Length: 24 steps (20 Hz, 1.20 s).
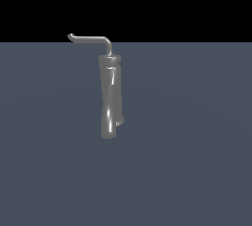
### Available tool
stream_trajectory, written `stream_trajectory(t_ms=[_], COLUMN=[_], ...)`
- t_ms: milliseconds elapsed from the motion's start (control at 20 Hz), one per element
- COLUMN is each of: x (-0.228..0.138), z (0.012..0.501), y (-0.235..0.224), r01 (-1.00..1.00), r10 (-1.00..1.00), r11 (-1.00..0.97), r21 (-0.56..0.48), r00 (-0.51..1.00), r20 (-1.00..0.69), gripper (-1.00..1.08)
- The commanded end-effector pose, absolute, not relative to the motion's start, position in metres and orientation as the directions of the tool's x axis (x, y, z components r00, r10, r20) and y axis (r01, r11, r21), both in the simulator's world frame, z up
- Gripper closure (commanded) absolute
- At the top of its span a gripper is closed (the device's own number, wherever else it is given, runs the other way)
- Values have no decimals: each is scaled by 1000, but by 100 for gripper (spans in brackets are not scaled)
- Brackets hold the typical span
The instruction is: Turn on the faucet by rotating a designated handle.
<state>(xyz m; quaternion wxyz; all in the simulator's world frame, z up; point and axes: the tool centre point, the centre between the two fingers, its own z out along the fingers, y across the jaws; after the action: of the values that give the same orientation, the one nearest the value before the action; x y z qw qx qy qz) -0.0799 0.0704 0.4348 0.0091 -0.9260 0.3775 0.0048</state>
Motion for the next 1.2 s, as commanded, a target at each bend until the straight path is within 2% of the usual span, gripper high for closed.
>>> stream_trajectory(t_ms=[0,1150], x=[-68,21], z=[427,333], y=[76,128], r01=[-740,-977], r10=[-740,-977], r11=[-672,-214], r21=[-13,0], r00=[673,214], r20=[-18,-10], gripper=[108,108])
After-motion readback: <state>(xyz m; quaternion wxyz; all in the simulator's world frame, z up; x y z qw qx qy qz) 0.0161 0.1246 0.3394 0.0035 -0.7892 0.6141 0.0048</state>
